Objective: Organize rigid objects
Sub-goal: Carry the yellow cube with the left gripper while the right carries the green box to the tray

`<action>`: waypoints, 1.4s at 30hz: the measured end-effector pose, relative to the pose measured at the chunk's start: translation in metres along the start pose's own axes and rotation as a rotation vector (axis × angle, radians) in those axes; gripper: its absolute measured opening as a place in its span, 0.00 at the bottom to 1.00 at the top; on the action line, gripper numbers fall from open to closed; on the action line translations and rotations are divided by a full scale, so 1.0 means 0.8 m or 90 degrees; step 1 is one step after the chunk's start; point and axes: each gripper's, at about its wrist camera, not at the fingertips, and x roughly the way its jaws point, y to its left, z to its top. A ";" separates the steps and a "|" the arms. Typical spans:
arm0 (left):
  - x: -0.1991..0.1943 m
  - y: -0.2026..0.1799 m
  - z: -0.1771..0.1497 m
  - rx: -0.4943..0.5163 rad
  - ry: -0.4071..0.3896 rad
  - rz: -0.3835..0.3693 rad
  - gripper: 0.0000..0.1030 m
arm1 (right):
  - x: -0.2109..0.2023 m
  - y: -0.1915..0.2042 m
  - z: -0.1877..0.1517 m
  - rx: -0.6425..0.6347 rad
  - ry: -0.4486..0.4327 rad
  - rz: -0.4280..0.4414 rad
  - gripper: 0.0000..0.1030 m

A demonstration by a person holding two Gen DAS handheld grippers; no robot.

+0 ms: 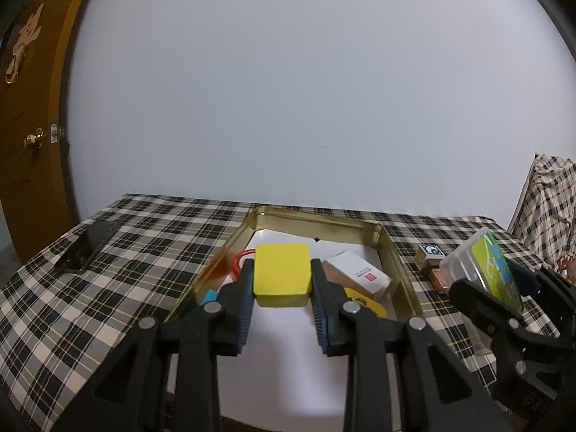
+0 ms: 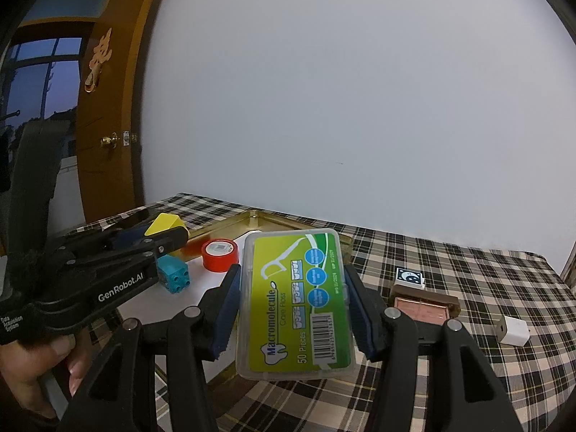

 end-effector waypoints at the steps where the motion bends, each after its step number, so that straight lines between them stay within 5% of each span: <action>1: -0.001 0.001 0.000 -0.002 -0.001 0.001 0.27 | 0.000 0.000 0.000 0.000 0.000 0.002 0.55; 25: 0.000 0.023 0.000 -0.004 0.014 0.017 0.27 | 0.013 0.012 0.004 -0.024 0.011 0.023 0.55; 42: 0.024 0.050 0.000 -0.014 0.074 0.016 0.27 | 0.028 0.021 0.008 -0.046 0.041 0.054 0.55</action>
